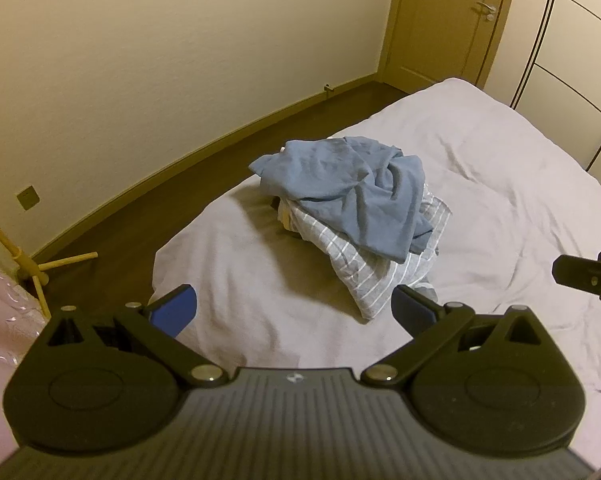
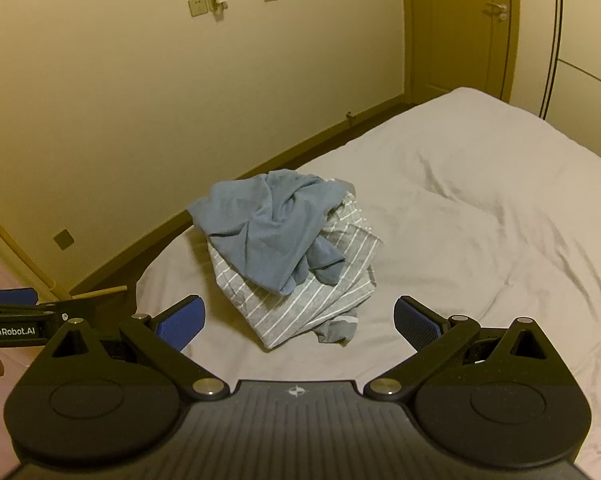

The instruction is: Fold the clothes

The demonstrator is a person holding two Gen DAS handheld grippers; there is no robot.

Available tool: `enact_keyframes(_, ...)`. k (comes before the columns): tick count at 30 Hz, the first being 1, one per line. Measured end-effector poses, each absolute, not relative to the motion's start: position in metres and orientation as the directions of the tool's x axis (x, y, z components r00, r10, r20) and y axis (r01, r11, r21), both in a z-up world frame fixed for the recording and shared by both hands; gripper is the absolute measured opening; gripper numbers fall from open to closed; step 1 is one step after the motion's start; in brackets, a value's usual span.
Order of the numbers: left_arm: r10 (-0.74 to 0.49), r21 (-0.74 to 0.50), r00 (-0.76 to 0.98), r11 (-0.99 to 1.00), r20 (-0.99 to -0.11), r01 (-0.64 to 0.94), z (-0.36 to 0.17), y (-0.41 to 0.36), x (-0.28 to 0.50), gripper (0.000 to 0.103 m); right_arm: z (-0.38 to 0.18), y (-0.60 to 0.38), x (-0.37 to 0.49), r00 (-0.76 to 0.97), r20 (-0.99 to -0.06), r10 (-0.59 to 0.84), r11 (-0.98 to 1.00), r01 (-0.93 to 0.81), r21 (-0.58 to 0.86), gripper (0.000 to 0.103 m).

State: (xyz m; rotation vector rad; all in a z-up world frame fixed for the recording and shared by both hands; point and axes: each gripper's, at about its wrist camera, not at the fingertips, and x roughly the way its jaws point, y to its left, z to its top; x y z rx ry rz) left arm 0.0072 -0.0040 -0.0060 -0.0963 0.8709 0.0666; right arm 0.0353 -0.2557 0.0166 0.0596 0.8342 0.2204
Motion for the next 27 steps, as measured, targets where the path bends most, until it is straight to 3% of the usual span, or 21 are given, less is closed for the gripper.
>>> enact_keyframes(27,0.021,-0.067,0.633,0.991,-0.774,-0.114,-0.0109,-0.0031,0.0060,0.102,0.0081,-0.2563,0.0373,0.639,-0.739,0.215,0.976,-0.159,0.147,0.103)
